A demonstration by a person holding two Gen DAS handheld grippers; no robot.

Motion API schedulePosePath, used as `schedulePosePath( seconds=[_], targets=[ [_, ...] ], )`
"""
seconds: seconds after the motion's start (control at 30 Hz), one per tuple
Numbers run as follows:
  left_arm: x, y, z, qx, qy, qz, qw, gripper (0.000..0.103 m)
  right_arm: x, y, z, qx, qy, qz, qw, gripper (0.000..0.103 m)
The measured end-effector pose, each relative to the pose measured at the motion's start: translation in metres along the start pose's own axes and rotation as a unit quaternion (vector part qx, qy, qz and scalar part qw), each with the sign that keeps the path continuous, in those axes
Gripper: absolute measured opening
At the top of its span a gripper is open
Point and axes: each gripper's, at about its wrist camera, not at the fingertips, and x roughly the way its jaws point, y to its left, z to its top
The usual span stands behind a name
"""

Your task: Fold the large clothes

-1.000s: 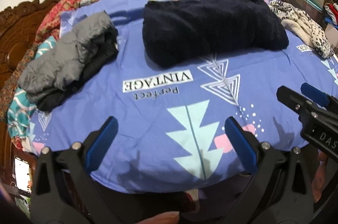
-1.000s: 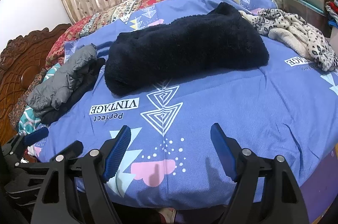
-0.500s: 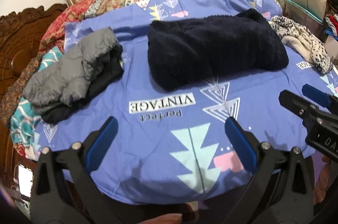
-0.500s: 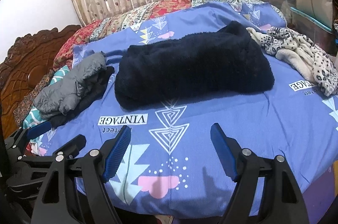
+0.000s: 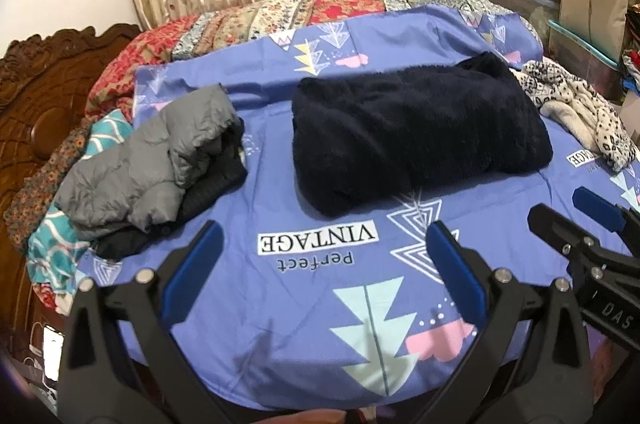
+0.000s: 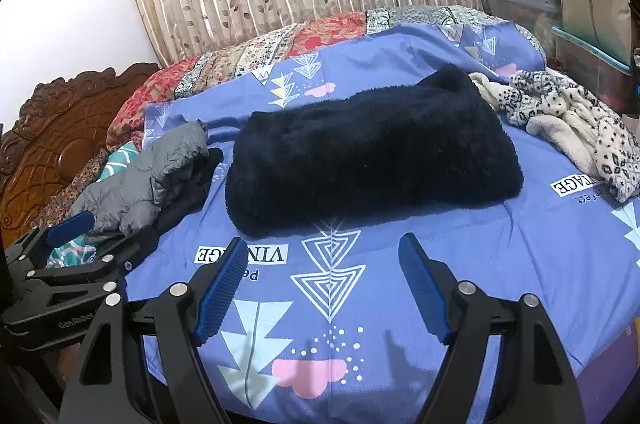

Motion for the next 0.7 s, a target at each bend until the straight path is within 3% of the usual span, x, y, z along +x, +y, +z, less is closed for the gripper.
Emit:
schedulePosePath(
  seconds=[0.7],
  targets=[
    [0.0043, -0.0001, -0.0032, 0.0, 0.016, -0.003, 0.9999, 0.097, 0.0003, -0.0027, 0.0012, 0.006, 0.001, -0.001, 1.0, 0.094]
  ],
)
